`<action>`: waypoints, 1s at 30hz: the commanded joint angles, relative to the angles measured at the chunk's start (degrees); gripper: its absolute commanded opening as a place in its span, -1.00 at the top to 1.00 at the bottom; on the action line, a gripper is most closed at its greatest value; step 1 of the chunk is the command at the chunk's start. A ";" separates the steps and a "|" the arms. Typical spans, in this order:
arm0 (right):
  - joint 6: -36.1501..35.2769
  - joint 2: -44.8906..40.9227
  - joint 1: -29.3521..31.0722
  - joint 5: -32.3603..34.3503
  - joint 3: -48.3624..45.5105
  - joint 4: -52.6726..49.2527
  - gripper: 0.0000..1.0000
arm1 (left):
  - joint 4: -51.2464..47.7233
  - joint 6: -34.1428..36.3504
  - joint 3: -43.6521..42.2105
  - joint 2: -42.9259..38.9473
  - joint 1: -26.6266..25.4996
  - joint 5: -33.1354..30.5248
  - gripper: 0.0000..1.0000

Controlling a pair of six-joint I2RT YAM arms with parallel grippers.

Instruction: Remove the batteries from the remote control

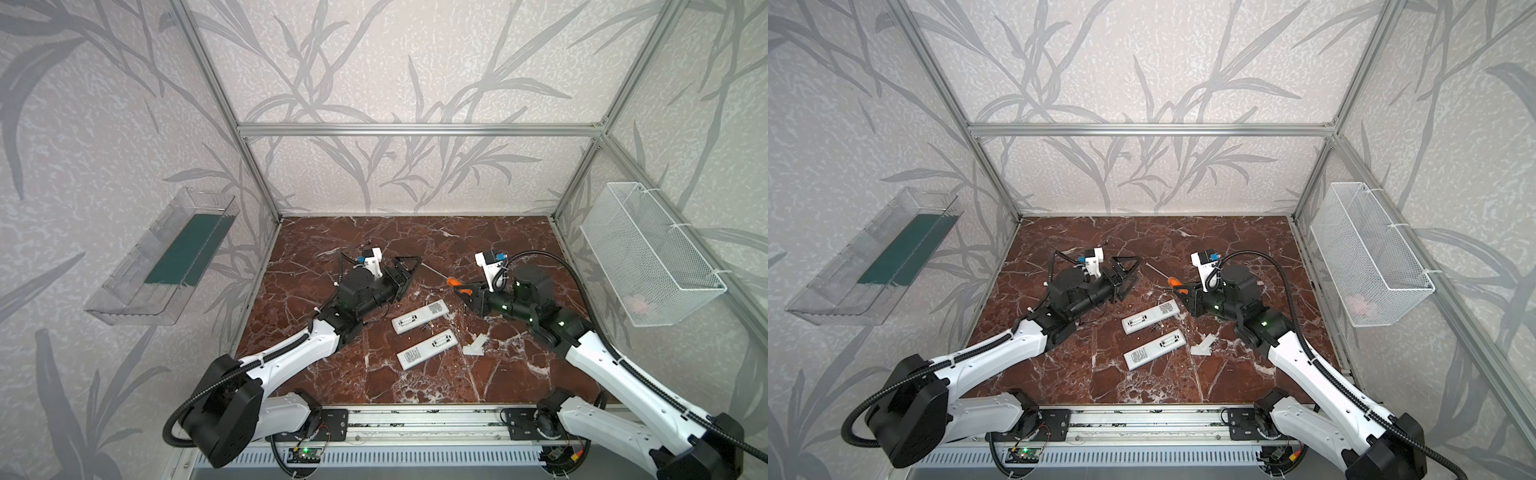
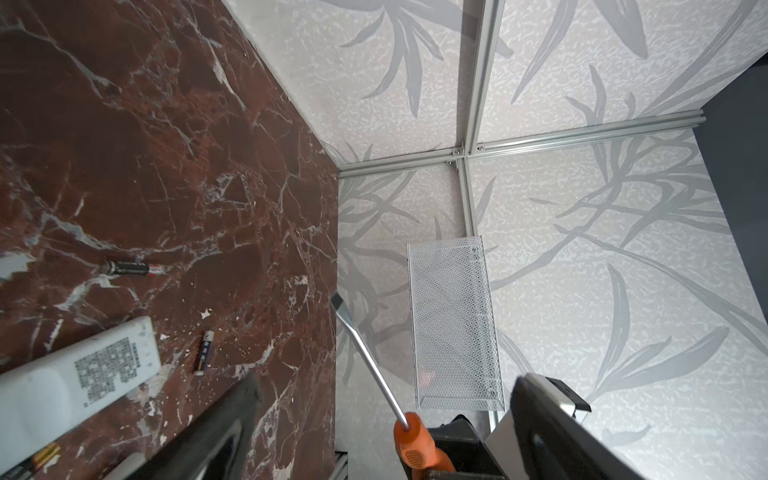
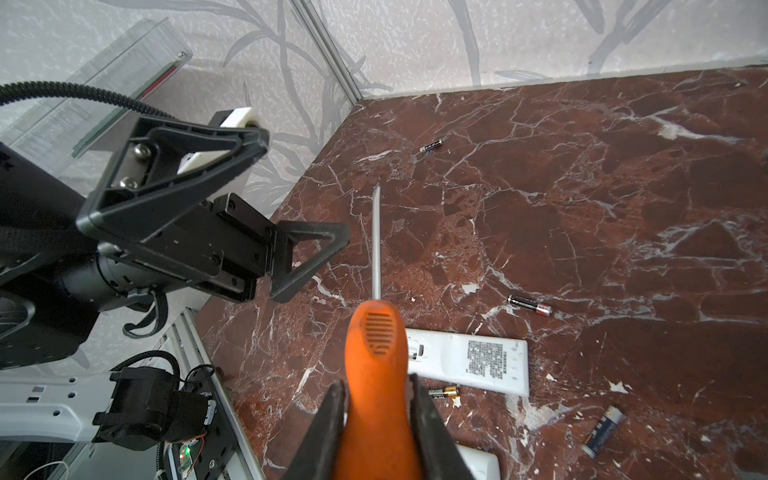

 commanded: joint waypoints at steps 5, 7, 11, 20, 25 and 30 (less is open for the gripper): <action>1.18 2.34 3.00 -0.05 2.77 6.04 1.00 | 7.98 -5.54 3.75 5.98 -2.97 -2.29 -0.71; 1.28 2.93 4.02 0.22 2.85 6.71 1.00 | 10.15 -6.61 4.70 8.23 -3.52 -2.29 -0.61; 1.06 3.56 5.45 1.22 2.82 6.55 1.00 | 14.60 -8.13 5.74 11.37 -4.01 -3.06 -0.28; 1.36 2.18 5.76 3.08 0.84 7.02 0.87 | 16.02 -8.35 5.45 12.17 -4.14 -3.49 0.80; 1.62 2.17 5.76 3.56 1.75 4.54 0.20 | 14.82 -7.76 4.82 11.32 -3.88 -3.59 1.00; 0.25 0.67 4.92 2.70 6.03 -6.13 -0.30 | 7.87 -0.78 6.38 9.17 -2.33 1.14 1.00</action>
